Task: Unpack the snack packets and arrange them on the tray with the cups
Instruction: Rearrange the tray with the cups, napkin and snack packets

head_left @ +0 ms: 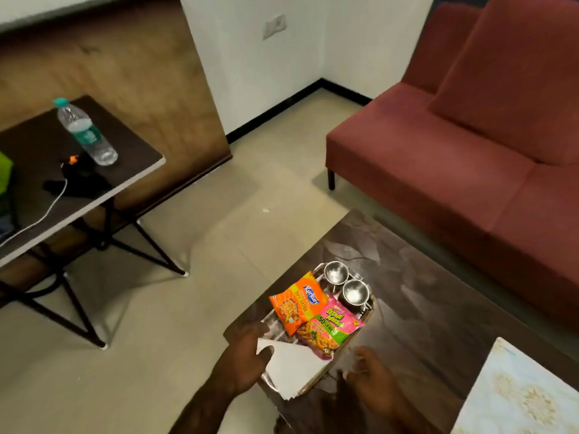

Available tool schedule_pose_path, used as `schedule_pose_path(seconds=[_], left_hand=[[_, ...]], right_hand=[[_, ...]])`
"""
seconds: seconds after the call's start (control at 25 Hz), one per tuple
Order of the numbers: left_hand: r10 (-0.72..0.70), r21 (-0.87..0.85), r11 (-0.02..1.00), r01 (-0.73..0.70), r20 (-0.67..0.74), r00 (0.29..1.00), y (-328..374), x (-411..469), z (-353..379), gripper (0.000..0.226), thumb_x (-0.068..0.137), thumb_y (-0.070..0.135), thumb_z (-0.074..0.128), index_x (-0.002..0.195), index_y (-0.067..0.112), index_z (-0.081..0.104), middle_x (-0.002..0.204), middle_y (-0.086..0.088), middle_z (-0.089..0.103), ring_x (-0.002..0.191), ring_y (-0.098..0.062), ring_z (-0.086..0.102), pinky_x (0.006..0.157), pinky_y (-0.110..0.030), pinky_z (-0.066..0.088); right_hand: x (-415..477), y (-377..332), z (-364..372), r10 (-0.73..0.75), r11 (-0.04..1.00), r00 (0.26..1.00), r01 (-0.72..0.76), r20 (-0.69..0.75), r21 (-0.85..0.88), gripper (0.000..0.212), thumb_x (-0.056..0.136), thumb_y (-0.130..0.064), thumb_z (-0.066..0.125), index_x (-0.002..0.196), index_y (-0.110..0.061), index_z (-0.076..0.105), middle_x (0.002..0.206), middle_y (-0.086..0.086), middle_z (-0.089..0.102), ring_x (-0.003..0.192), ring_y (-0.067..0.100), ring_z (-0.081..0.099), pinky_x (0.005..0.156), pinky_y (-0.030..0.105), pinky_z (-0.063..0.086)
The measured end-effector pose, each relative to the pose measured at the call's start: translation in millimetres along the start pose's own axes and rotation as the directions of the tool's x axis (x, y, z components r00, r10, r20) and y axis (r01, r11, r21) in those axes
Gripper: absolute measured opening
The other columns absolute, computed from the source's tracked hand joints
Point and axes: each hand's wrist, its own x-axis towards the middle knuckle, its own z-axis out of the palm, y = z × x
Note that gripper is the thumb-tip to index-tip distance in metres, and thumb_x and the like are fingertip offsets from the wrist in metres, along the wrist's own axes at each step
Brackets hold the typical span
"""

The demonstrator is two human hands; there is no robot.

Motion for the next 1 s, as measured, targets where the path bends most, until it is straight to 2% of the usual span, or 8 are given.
schedule_pose_path(seconds=[0.12,0.2,0.24,0.32,0.4,0.72,0.88,1.0], left_hand=[[-0.018,-0.055,0.998,0.016,-0.039,0.999,-19.6,27.8,-11.6,0.023,0.094,0.01,0.061,0.116,0.012,0.064,0.117,-0.006,0.066,0.111,-0.023,0.063,0.099,-0.036,0.048],[-0.049,-0.097,0.994,0.043,-0.059,0.997,-32.9,51.6,-17.8,0.018,0.094,0.009,0.058,0.11,0.012,0.066,0.11,-0.006,0.069,0.105,-0.024,0.065,0.096,-0.039,0.05],[-0.057,-0.097,0.994,0.051,-0.065,0.996,-39.3,65.0,-19.6,0.017,0.095,0.01,0.057,0.108,0.013,0.066,0.108,-0.006,0.069,0.103,-0.023,0.065,0.094,-0.04,0.05],[-0.084,-0.078,0.994,0.08,-0.06,0.995,-49.1,93.6,-19.1,0.017,0.097,0.012,0.052,0.106,0.014,0.067,0.106,-0.006,0.07,0.101,-0.024,0.065,0.091,-0.038,0.051],[-0.091,-0.045,0.995,0.091,-0.007,0.996,-55.5,117.4,-12.8,0.019,0.1,0.015,0.049,0.108,0.014,0.067,0.108,-0.006,0.071,0.103,-0.025,0.065,0.092,-0.036,0.05],[-0.071,-0.037,0.996,0.079,0.189,0.979,-62.5,164.5,11.9,0.024,0.103,0.016,0.047,0.105,0.01,0.071,0.105,-0.014,0.074,0.1,-0.032,0.068,0.092,-0.045,0.053],[-0.058,-0.01,0.998,0.062,0.226,0.972,-70.1,176.4,16.7,0.02,0.095,0.01,0.056,0.102,0.01,0.075,0.095,-0.012,0.077,0.091,-0.029,0.072,0.081,-0.037,0.055],[-0.009,0.068,0.998,-0.004,0.194,0.981,-73.0,186.0,20.9,0.019,0.089,0.005,0.058,0.101,0.012,0.071,0.081,-0.008,0.07,0.074,-0.022,0.063,0.062,-0.021,0.042]], right_hand=[[30.9,-1.2,19.9,0.161,0.977,0.987,-0.155,-0.03,0.146,0.042,0.094,-0.007,0.063,0.135,-0.009,0.051,0.11,0.01,0.063,0.098,0.027,0.064,0.085,0.029,0.052],[49.5,-2.1,30.1,0.278,0.931,0.959,-0.254,-0.057,0.262,0.029,0.091,-0.003,0.062,0.117,-0.015,0.057,0.112,0.016,0.064,0.106,0.034,0.065,0.094,0.045,0.055],[58.3,-2.9,34.5,0.324,0.905,0.944,-0.289,-0.064,0.313,0.023,0.09,0.001,0.062,0.103,-0.017,0.057,0.103,0.017,0.064,0.098,0.035,0.066,0.088,0.048,0.057],[76.6,-3.0,43.0,0.404,0.841,0.914,-0.352,-0.043,0.411,0.015,0.09,0.007,0.059,0.09,-0.008,0.058,0.08,0.018,0.061,0.073,0.031,0.061,0.063,0.039,0.05],[90.5,0.5,51.0,0.461,0.782,0.886,-0.379,-0.049,0.495,0.006,0.094,0.004,0.058,0.093,-0.002,0.06,0.075,0.018,0.061,0.064,0.027,0.057,0.059,0.032,0.044],[106.7,20.2,77.5,0.484,0.666,0.873,-0.324,-0.06,0.672,0.011,0.098,0.0,0.055,0.1,-0.007,0.064,0.098,0.019,0.072,0.092,0.034,0.072,0.074,0.043,0.063],[113.2,21.0,85.5,0.479,0.641,0.874,-0.285,-0.08,0.713,0.021,0.098,0.004,0.05,0.103,-0.01,0.066,0.097,0.016,0.075,0.088,0.034,0.074,0.063,0.038,0.062],[116.7,23.6,89.5,0.474,0.652,0.873,-0.261,-0.113,0.712,0.029,0.096,0.009,0.047,0.107,-0.008,0.067,0.097,0.016,0.076,0.086,0.035,0.076,0.06,0.039,0.063]])
